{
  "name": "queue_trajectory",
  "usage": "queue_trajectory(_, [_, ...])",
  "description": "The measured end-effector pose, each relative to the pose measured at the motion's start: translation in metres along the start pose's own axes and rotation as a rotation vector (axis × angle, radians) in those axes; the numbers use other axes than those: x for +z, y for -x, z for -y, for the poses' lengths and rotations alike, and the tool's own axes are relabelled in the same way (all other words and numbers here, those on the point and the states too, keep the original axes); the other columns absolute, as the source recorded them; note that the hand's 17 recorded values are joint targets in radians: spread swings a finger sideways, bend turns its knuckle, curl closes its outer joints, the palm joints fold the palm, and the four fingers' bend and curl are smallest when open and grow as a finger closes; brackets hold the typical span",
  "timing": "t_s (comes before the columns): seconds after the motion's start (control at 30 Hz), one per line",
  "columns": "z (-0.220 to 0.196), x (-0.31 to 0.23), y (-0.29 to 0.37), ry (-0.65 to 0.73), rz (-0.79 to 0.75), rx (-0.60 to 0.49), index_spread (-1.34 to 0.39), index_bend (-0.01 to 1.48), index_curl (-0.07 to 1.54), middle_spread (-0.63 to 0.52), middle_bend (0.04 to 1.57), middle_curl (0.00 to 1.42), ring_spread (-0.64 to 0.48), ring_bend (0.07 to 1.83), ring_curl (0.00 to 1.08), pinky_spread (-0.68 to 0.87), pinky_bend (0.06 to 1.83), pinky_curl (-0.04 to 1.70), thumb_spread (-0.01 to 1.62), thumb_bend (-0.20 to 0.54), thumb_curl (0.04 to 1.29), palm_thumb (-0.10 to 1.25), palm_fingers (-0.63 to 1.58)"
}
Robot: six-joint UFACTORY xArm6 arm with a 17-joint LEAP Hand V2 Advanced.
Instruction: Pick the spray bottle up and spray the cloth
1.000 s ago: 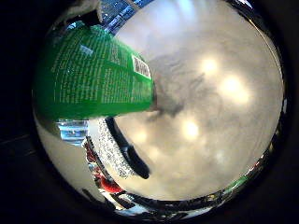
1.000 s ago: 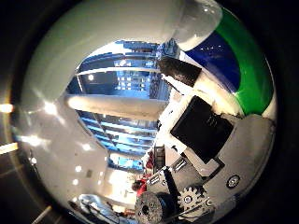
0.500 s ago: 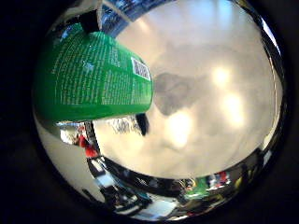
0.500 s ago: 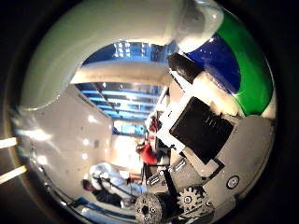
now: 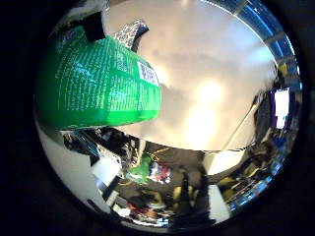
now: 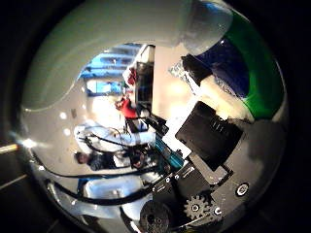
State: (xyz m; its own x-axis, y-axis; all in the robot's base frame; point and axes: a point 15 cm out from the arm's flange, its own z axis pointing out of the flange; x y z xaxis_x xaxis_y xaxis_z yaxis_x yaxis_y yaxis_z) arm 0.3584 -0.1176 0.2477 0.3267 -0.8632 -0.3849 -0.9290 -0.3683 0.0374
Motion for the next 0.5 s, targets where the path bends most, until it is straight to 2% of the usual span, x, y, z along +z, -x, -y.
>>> queue_trajectory(0.23, [0.028, 0.012, 0.052, 0.156, -0.149, -0.114, -0.26, 1.07, 0.83, -0.13, 1.36, 0.70, -0.18, 1.42, 0.65, -0.19, 1.13, 1.15, 0.83, -0.019, 0.75, 0.99, 1.14])
queue_trajectory(0.5, [0.050, 0.031, 0.094, 0.262, -0.271, -0.150, -0.26, 1.08, 0.83, -0.13, 1.37, 0.70, -0.19, 1.42, 0.65, -0.19, 1.12, 1.18, 0.80, -0.019, 0.78, 0.98, 1.13])
